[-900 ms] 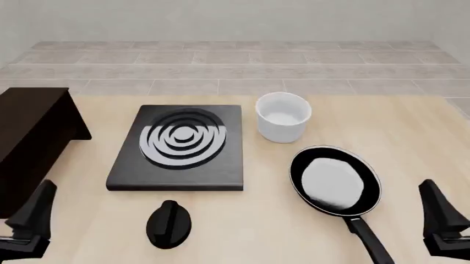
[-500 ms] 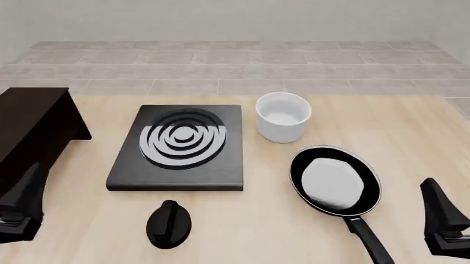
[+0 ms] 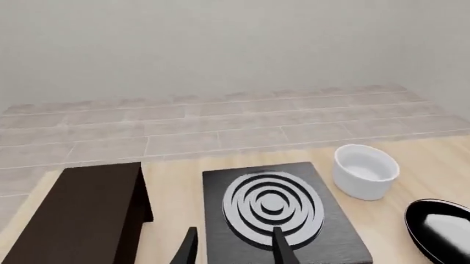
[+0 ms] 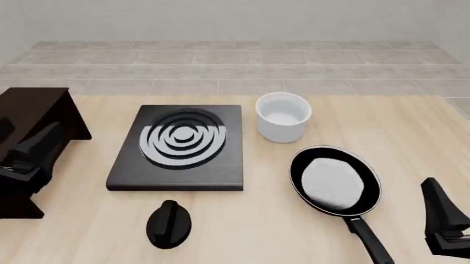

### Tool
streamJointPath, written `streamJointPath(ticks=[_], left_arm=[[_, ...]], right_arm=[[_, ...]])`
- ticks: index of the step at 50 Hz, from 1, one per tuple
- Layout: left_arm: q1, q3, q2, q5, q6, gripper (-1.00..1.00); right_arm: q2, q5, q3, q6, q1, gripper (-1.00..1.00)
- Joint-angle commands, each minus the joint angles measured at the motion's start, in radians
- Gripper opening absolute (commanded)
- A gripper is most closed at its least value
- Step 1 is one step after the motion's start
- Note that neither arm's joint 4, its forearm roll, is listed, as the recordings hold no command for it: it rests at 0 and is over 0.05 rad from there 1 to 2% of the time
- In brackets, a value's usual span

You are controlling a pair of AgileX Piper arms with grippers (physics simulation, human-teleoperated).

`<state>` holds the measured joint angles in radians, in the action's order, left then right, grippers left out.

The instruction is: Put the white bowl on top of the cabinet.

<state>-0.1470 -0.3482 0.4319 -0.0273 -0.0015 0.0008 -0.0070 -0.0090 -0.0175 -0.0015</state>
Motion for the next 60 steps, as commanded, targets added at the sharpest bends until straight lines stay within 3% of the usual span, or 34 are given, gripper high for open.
streamJointPath(ticks=[1,2,5,7,11,14,16,18,21,25,28,33,36,41,43,49,50,54,57,60], left_arm=[[-0.096,-0.139,0.148,-0.061,-0.025,1.0],[-0.11,-0.167,0.158,-0.076,-0.03,1.0],[-0.12,-0.197,0.162,-0.09,0.007,1.0],[-0.138,-0.23,0.175,-0.109,-0.018,1.0],[-0.13,-0.287,0.215,-0.115,-0.023,1.0],[-0.173,-0.318,0.273,-0.116,-0.021,1.0],[-0.187,-0.332,0.301,-0.104,-0.014,1.0],[-0.191,-0.345,0.321,-0.09,-0.054,1.0],[-0.208,-0.385,0.368,-0.093,-0.024,1.0],[-0.227,-0.43,0.414,-0.102,-0.008,1.0],[-0.254,-0.471,0.473,-0.111,0.007,1.0],[-0.288,-0.528,0.533,-0.128,0.038,1.0],[-0.3,-0.553,0.584,-0.124,0.006,1.0],[-0.311,-0.591,0.634,-0.118,0.027,1.0],[-0.317,-0.606,0.654,-0.124,0.047,1.0],[-0.33,-0.633,0.717,-0.119,0.078,1.0],[-0.337,-0.643,0.739,-0.122,0.099,1.0],[-0.335,-0.693,0.788,-0.119,0.113,1.0],[-0.356,-0.73,0.818,-0.127,0.139,1.0],[-0.367,-0.776,0.875,-0.151,0.145,1.0]], right_arm=[[0.0,-0.004,0.0,-0.005,0.0,1.0],[0.001,0.011,0.001,0.016,-0.002,1.0],[0.0,0.005,0.001,0.008,-0.001,1.0],[0.0,-0.011,0.001,-0.013,0.001,1.0],[0.001,0.01,0.003,0.016,-0.002,1.0],[0.0,-0.011,-0.001,-0.015,0.002,1.0],[0.0,-0.004,0.0,-0.006,0.001,1.0],[0.0,0.011,0.0,0.014,-0.002,1.0],[0.0,-0.012,0.001,-0.014,0.001,1.0],[0.001,0.009,0.003,0.016,-0.002,1.0],[0.0,-0.009,0.0,-0.012,0.001,1.0],[0.0,0.011,0.0,0.012,-0.002,1.0],[0.0,-0.01,0.001,-0.013,0.001,1.0],[0.001,0.002,0.004,0.008,-0.001,1.0],[0.0,-0.009,0.001,-0.011,0.001,1.0],[0.0,0.006,-0.001,0.006,-0.001,1.0],[0.0,-0.009,0.001,-0.011,0.001,1.0],[0.001,0.011,0.001,0.014,-0.002,1.0],[0.0,-0.003,-0.005,-0.01,0.001,1.0],[0.0,0.01,-0.001,0.011,-0.002,1.0]])
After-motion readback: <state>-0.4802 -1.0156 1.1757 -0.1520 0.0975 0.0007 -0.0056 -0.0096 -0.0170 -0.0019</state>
